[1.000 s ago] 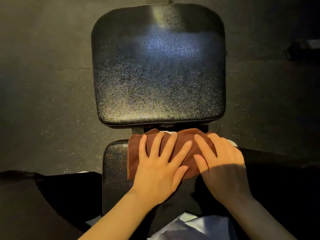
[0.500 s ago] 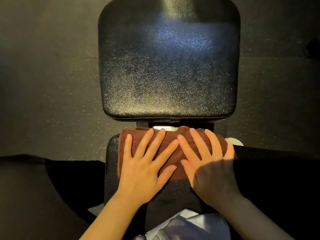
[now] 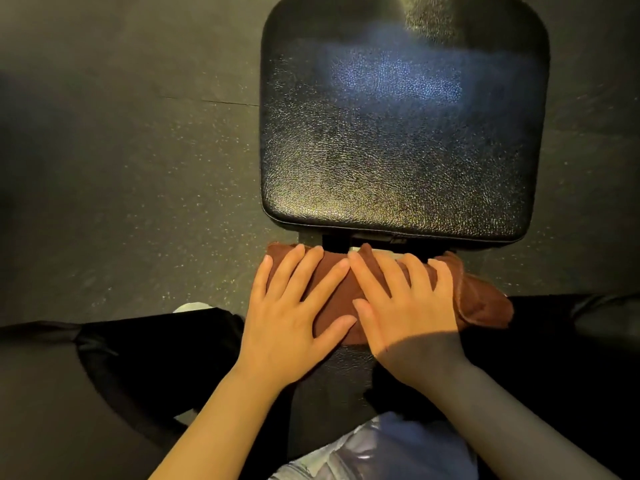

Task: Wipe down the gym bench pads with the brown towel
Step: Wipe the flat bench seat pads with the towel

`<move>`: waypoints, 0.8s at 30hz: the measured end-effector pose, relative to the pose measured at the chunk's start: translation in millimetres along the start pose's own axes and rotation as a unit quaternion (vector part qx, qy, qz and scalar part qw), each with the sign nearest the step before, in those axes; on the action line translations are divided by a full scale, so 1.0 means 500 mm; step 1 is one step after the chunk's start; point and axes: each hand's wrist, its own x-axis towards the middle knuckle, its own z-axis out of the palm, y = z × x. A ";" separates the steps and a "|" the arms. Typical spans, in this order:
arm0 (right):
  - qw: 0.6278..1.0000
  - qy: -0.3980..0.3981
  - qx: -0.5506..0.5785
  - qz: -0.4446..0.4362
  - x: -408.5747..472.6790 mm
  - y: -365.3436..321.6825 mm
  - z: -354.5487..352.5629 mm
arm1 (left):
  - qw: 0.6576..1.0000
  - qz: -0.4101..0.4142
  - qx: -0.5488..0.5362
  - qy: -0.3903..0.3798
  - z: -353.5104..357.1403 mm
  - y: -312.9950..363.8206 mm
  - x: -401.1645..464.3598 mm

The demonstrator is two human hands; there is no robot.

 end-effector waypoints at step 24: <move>0.998 0.035 0.044 -0.006 -0.040 0.089 -0.004 | 0.999 0.027 0.017 0.003 -0.005 0.044 0.081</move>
